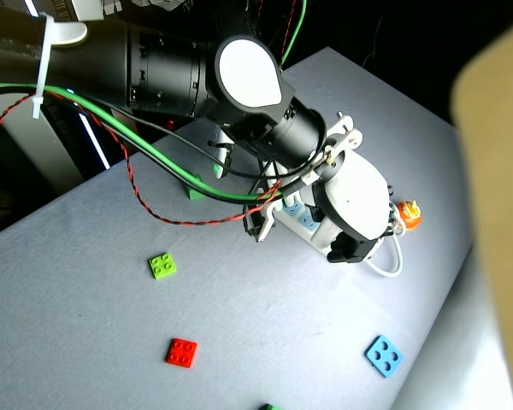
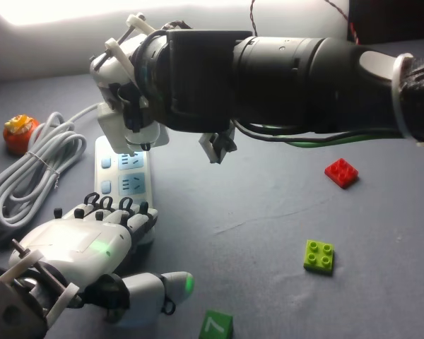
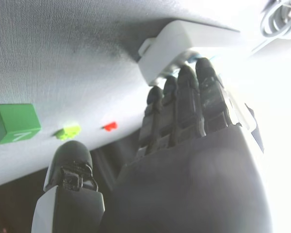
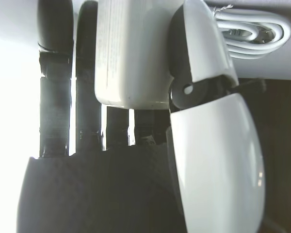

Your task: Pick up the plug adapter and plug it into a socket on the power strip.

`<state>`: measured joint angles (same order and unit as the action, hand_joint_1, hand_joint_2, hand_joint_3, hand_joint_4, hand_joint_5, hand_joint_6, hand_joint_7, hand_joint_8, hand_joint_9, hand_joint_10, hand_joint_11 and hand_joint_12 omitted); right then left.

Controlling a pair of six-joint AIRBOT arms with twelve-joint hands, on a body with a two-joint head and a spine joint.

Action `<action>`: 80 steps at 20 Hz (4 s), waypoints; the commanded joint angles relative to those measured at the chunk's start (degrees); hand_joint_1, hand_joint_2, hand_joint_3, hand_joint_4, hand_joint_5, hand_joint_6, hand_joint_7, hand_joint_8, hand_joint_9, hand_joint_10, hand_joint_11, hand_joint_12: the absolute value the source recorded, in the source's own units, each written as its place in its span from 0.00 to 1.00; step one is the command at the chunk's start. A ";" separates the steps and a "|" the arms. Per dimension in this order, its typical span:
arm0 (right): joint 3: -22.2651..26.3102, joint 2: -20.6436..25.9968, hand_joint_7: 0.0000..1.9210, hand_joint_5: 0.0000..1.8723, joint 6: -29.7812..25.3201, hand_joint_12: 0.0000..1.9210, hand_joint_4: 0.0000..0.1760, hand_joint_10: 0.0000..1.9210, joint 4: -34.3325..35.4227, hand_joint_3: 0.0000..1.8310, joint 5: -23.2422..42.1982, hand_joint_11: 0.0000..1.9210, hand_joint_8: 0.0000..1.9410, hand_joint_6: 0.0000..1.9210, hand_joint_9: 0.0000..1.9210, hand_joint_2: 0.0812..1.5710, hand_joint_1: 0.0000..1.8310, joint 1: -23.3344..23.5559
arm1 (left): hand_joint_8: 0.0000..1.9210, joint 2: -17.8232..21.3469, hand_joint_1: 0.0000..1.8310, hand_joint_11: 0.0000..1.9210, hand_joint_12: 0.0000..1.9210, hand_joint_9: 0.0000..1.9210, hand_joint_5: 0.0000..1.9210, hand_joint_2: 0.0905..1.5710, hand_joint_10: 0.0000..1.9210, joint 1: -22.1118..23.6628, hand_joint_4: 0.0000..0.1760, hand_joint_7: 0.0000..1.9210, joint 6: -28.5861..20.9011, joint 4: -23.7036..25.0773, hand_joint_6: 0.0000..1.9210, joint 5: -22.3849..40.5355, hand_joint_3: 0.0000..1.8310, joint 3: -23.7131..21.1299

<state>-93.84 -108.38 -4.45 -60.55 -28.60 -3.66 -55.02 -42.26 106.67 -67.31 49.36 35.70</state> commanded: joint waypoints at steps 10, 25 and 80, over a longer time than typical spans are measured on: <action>-1.93 -1.64 0.54 0.45 -0.57 0.46 0.00 0.56 -2.93 0.00 3.67 0.46 0.44 0.56 0.52 0.69 0.75 -0.48 | 0.00 -0.44 0.00 0.00 0.11 0.06 0.05 0.75 0.00 0.26 0.00 0.06 -0.14 1.42 0.00 1.42 0.00 0.32; -5.20 -3.33 0.55 0.46 -1.33 0.45 0.00 0.56 -2.92 0.00 4.13 0.47 0.42 0.55 0.53 0.68 0.75 -1.66 | 0.00 -0.43 0.00 0.00 0.13 0.06 0.05 0.75 0.00 0.22 0.00 0.07 -0.14 1.42 0.00 1.43 0.00 0.36; -2.72 1.27 0.29 0.24 0.49 0.50 0.00 0.00 -2.92 0.00 8.28 0.07 0.00 0.00 0.29 0.67 0.50 -1.82 | 0.00 -0.40 0.00 0.00 0.08 0.06 0.04 0.75 0.00 0.22 0.00 0.06 -0.93 1.41 0.00 1.66 0.00 0.34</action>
<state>-96.33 -106.98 -4.16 -61.32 -22.83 -6.48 -55.13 -42.26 106.04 -67.55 49.58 35.88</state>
